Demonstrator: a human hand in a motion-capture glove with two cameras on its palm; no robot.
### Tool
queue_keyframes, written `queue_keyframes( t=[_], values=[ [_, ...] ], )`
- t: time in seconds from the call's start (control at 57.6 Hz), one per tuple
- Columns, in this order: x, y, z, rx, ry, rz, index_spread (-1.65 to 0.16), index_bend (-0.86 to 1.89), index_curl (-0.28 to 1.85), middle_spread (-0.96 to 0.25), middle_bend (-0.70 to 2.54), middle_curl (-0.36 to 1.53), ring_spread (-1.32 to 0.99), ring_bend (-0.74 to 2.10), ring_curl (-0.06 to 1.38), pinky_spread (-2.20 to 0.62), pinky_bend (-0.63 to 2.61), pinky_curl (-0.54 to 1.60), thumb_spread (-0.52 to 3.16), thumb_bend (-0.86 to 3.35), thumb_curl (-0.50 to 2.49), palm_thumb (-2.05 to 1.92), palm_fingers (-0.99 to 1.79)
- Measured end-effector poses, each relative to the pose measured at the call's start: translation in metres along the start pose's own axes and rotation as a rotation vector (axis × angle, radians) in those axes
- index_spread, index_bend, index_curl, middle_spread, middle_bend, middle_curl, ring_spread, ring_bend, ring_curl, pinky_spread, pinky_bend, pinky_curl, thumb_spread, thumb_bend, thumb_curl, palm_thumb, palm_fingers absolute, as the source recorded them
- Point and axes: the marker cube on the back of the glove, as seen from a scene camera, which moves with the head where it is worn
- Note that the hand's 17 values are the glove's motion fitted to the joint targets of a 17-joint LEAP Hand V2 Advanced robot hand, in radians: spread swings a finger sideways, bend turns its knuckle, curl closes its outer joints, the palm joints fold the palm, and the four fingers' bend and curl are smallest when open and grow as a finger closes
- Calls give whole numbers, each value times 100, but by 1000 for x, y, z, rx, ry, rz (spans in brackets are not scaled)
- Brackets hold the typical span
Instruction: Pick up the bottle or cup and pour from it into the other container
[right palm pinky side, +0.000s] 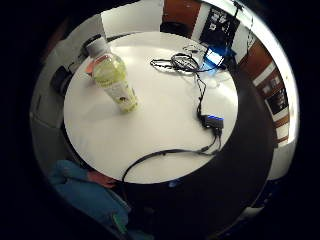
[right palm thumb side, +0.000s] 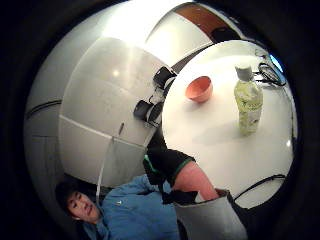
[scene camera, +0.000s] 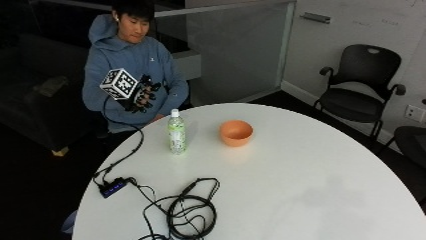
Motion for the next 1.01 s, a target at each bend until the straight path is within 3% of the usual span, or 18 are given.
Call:
queue_keyframes(
  t=[0.677,1.008],
  values=[
    [72,-28,37,106,-306,167,-35,13,20,7,19,30,21,54,29,28,65,25,88,-3,34,32,-3],
    [75,-45,75,140,-425,159,-32,13,20,11,20,31,22,59,30,29,67,26,88,-3,34,38,1]
  ],
)
